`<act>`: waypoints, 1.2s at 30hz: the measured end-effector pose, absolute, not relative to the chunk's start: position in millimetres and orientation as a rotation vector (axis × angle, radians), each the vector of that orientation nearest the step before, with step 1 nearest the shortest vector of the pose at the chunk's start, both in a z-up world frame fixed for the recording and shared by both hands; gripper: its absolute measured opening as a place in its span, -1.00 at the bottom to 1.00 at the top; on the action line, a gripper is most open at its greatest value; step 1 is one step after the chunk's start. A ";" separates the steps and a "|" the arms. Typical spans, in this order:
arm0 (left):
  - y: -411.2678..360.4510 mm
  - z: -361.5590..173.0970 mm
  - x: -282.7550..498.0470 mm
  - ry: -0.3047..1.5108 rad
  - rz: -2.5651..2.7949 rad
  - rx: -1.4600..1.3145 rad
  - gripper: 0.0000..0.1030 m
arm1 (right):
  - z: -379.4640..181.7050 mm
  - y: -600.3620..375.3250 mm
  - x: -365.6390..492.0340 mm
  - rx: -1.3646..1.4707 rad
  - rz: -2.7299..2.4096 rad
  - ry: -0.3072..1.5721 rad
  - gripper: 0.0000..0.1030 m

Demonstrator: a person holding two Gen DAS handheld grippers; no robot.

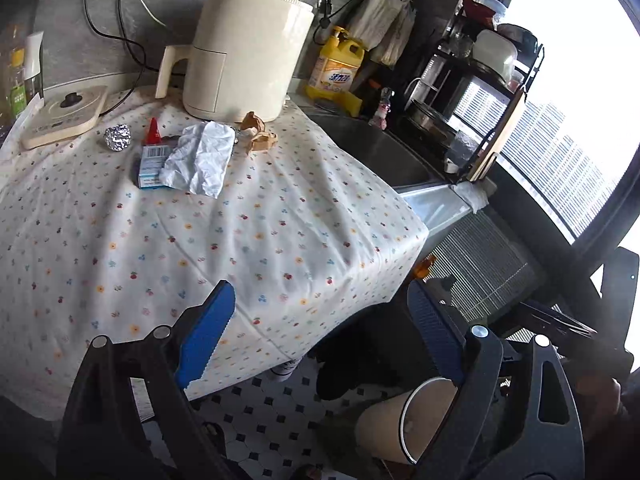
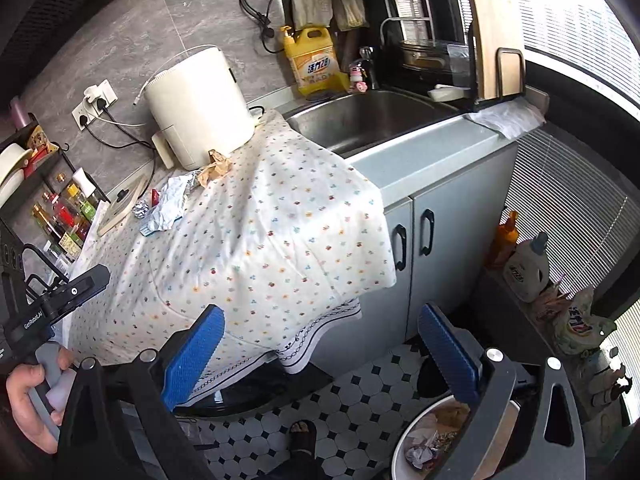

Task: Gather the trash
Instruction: 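Move both tools back over the counter trash, then close the right tool on the white tissue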

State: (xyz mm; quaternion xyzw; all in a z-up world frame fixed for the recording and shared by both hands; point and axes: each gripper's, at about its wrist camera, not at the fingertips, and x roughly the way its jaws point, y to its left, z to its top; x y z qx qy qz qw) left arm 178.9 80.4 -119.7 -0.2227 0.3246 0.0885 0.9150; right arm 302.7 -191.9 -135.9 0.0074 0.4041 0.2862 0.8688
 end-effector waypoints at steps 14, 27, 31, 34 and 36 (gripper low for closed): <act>234.3 -107.7 142.5 0.543 0.364 -0.493 0.69 | -127.4 -4.3 321.3 -0.076 0.774 0.879 0.72; 336.5 -119.5 107.8 0.522 0.447 -0.541 0.69 | -162.0 122.3 346.5 -0.081 0.749 0.929 0.72; 352.5 -126.2 103.1 0.526 0.452 -0.561 0.69 | -174.0 147.4 357.7 -0.112 0.728 0.932 0.72; 359.7 -128.3 104.5 0.530 0.445 -0.563 0.69 | -183.2 158.9 368.0 -0.098 0.708 0.963 0.71; 363.4 -129.5 107.8 0.530 0.438 -0.567 0.69 | -189.1 167.1 373.7 -0.109 0.693 0.977 0.58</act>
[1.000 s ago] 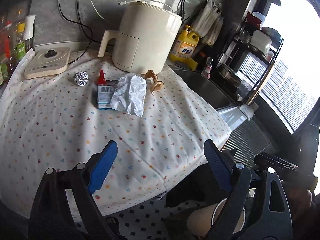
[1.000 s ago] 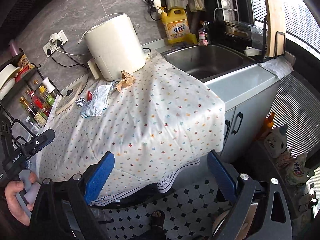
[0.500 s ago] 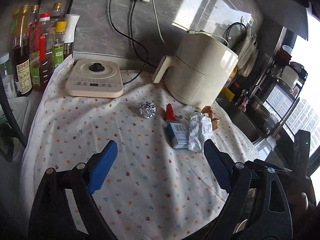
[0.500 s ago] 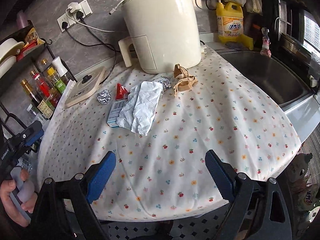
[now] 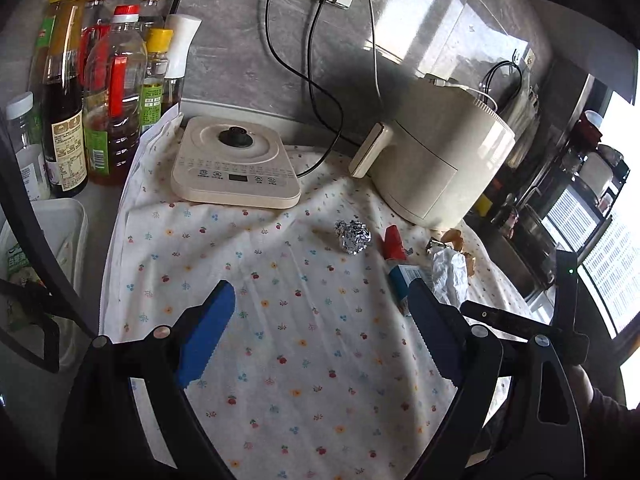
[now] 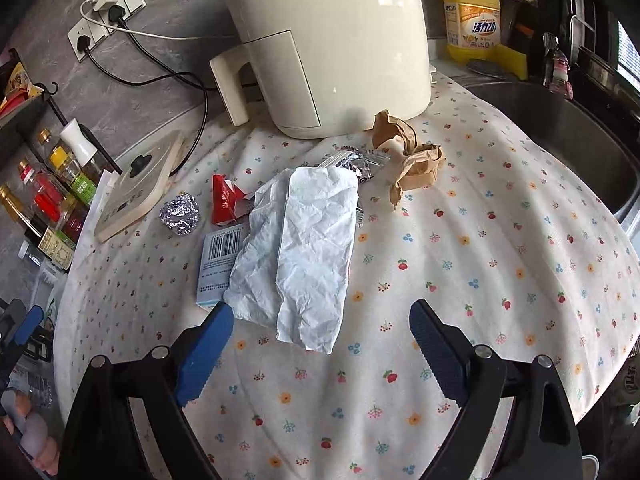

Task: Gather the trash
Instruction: 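Close the right tool on the white tissue, then close the left tool on the blue-white carton while the right tool holds the tissue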

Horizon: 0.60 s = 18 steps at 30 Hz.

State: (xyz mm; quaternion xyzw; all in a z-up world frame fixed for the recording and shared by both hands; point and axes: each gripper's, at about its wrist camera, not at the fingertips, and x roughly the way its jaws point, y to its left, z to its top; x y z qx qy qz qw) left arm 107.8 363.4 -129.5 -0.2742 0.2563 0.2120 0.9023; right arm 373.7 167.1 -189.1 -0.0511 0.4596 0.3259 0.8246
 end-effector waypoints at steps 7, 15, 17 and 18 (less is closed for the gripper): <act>365.7 -137.7 135.8 0.557 0.380 -0.563 0.69 | -200.4 186.2 379.8 -0.161 0.690 1.052 -0.90; 351.2 -140.5 186.6 0.599 0.264 -0.492 0.69 | -165.4 154.5 366.8 -0.086 0.721 1.010 -0.93; 347.5 -142.8 201.9 0.611 0.225 -0.481 0.69 | -158.7 143.0 368.0 -0.072 0.687 0.990 -0.92; 345.9 -144.0 209.9 0.616 0.202 -0.478 0.69 | -155.7 134.7 369.7 -0.063 0.668 0.983 -0.92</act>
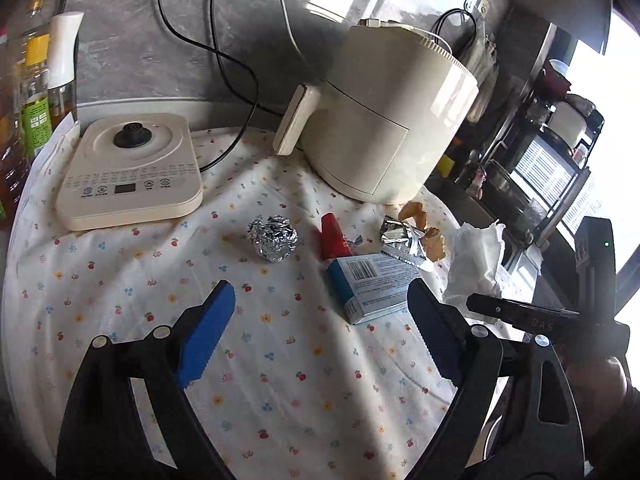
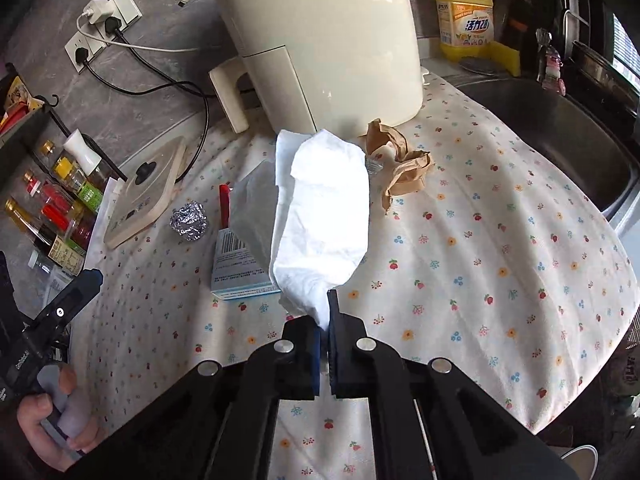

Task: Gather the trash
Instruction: 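Close the left tool on the blue-white carton while the right tool holds the tissue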

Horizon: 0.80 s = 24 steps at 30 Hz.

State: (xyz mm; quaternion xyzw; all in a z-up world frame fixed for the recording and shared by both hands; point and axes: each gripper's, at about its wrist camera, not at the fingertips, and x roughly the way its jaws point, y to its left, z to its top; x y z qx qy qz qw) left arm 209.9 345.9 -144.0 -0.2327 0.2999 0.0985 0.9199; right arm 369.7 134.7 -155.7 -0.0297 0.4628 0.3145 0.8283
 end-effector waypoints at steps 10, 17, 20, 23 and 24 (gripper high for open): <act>316.9 -152.3 290.3 0.697 -0.081 -0.313 0.69 | -129.4 48.9 366.7 0.088 0.495 0.930 -0.92; 312.0 -173.5 332.3 0.774 -0.172 -0.284 0.66 | -126.7 -7.0 350.6 0.155 0.366 0.903 -0.92; 312.7 -181.3 344.2 0.804 -0.183 -0.261 0.66 | -132.0 -24.6 347.3 0.183 0.313 0.911 -0.92; 312.0 -186.9 349.2 0.825 -0.210 -0.238 0.66 | -138.4 -36.7 343.5 0.194 0.281 0.924 -0.92; 310.1 -188.7 350.0 0.833 -0.219 -0.223 0.66 | -140.6 -39.2 342.8 0.195 0.275 0.928 -0.92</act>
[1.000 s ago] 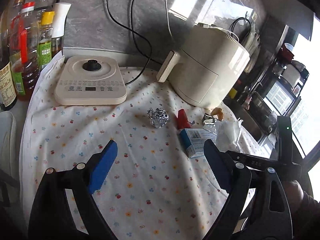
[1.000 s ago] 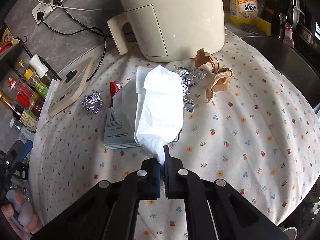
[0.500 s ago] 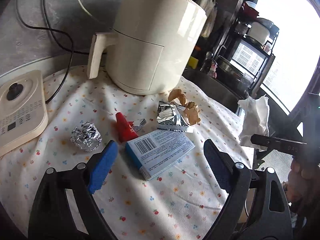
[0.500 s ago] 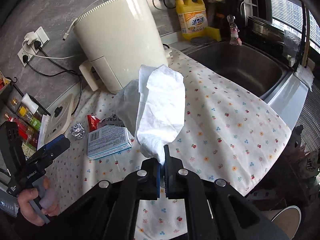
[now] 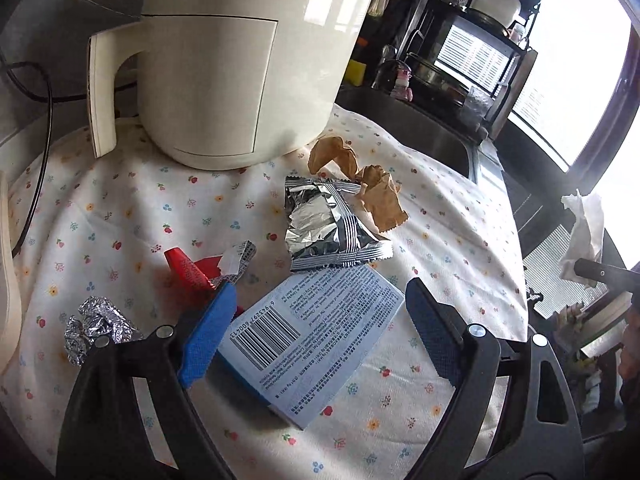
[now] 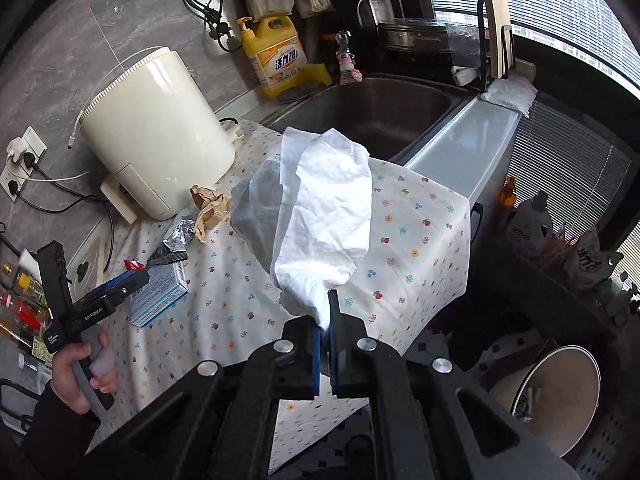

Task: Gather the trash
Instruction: 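Close the left tool on the blue-white carton while the right tool holds the tissue, then carry the carton and tissue with both tools over the bin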

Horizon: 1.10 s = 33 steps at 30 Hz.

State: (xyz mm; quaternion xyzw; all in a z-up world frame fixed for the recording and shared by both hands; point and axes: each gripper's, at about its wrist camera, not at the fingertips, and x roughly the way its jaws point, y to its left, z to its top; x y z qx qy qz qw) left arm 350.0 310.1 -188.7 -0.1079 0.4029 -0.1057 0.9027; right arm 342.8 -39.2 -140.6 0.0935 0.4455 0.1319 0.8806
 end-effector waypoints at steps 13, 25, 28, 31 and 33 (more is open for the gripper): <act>271.8 -202.9 322.4 0.914 -0.217 -0.026 0.28 | -153.6 -40.2 333.6 0.136 0.268 0.981 -0.92; 258.4 -185.9 249.5 0.883 -0.036 -0.089 0.28 | -168.2 -35.5 331.8 0.086 0.422 1.022 -0.92; 251.9 -180.2 233.3 0.856 0.057 -0.144 0.28 | -167.6 -40.4 332.2 0.064 0.477 1.011 -0.92; 237.3 -171.5 218.5 0.817 0.141 -0.183 0.28 | -166.0 -50.1 333.5 0.054 0.523 0.996 -0.92; 228.4 -165.1 206.6 0.801 0.191 -0.229 0.28 | -166.3 -57.3 334.6 0.057 0.546 1.012 -0.92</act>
